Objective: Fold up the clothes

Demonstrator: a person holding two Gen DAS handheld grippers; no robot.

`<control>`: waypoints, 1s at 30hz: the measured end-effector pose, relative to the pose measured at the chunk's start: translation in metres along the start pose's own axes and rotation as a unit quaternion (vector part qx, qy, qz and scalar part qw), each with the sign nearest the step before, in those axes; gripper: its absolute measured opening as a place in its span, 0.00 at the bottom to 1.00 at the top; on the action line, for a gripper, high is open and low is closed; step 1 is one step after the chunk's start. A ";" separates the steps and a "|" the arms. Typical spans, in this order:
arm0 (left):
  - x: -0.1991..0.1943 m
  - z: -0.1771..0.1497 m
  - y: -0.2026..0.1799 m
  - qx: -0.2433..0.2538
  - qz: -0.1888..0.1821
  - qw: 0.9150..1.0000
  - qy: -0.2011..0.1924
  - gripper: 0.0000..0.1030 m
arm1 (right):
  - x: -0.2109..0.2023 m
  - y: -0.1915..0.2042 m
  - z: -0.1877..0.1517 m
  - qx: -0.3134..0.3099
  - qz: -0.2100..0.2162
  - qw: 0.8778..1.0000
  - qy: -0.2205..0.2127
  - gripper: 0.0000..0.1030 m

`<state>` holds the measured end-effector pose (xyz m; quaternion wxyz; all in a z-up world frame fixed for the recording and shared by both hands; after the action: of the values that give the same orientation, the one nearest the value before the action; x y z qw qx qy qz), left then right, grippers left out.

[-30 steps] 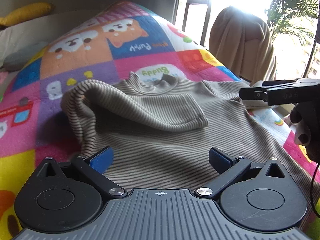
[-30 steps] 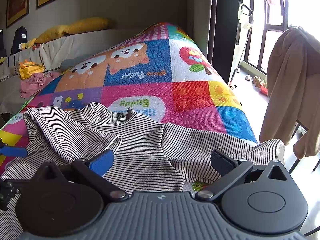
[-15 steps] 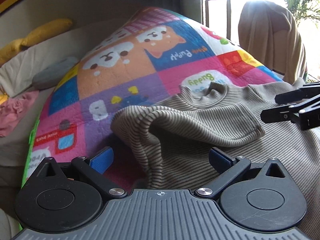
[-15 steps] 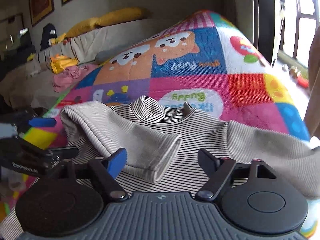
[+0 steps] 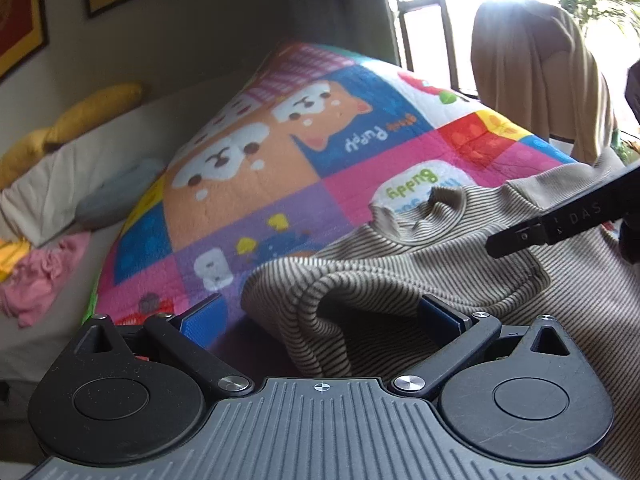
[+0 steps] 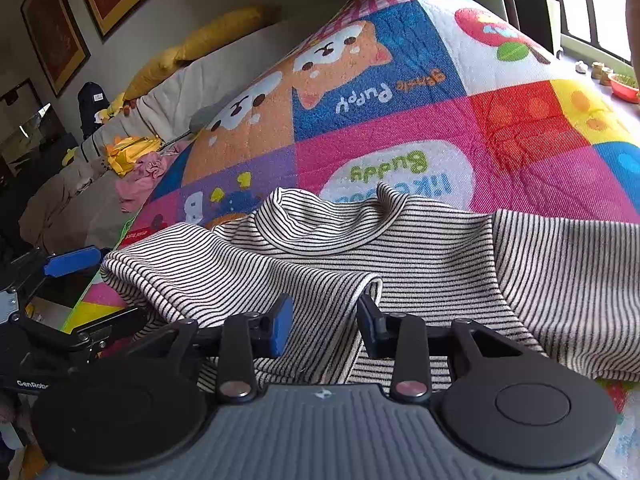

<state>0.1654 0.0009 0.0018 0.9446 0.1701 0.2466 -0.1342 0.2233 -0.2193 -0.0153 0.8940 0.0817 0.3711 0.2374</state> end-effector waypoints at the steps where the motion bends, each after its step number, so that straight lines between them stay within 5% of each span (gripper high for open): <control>1: -0.006 0.002 -0.007 0.024 -0.006 1.000 -0.012 1.00 | -0.006 -0.001 0.001 -0.005 -0.004 1.000 -0.006 0.34; 8: -0.016 0.003 -0.063 0.183 -0.042 0.981 -0.041 0.93 | -0.036 -0.010 -0.003 -0.018 -0.009 1.000 -0.009 0.34; 10: -0.008 0.001 -0.068 0.221 -0.031 0.974 -0.037 0.70 | -0.039 -0.003 -0.011 -0.053 -0.019 0.998 -0.008 0.33; 11: -0.005 0.000 -0.068 0.238 -0.023 0.970 -0.035 0.70 | -0.041 0.003 -0.016 -0.088 -0.031 0.996 -0.010 0.33; 15: 0.007 -0.001 -0.061 0.265 -0.008 0.964 -0.023 0.80 | -0.045 0.030 -0.036 -0.220 -0.068 0.973 -0.017 0.33; 19: 0.023 -0.004 -0.054 0.282 0.002 0.959 -0.002 0.76 | -0.035 0.054 -0.050 -0.314 -0.071 0.947 -0.008 0.33; 23: 0.036 -0.006 -0.042 0.258 0.015 0.966 0.015 0.53 | -0.014 0.076 -0.057 -0.378 -0.075 0.923 0.000 0.37; 25: 0.037 0.000 -0.034 0.216 0.013 0.976 0.017 0.31 | -0.002 0.083 -0.058 -0.399 -0.083 0.913 -0.004 0.38; 27: 0.037 0.007 -0.026 0.176 0.010 0.984 0.016 0.20 | 0.009 0.086 -0.058 -0.419 -0.097 0.902 -0.015 0.38; 30: 0.032 0.025 -0.022 0.134 0.001 0.991 0.002 0.14 | 0.014 0.089 -0.059 -0.472 -0.140 0.870 -0.029 0.33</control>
<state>0.1954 -0.0343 -0.0002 0.9128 0.2959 0.2285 -0.1644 0.1582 -0.1359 -0.0375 0.8604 -0.3958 0.1963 0.2541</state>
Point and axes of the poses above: each gripper's, at about its wrist camera, not at the fingertips, and x roughly the way its jaws point, y to its left, z to its top, the point moved 7 cm from there along x, roughly the way its jaws point
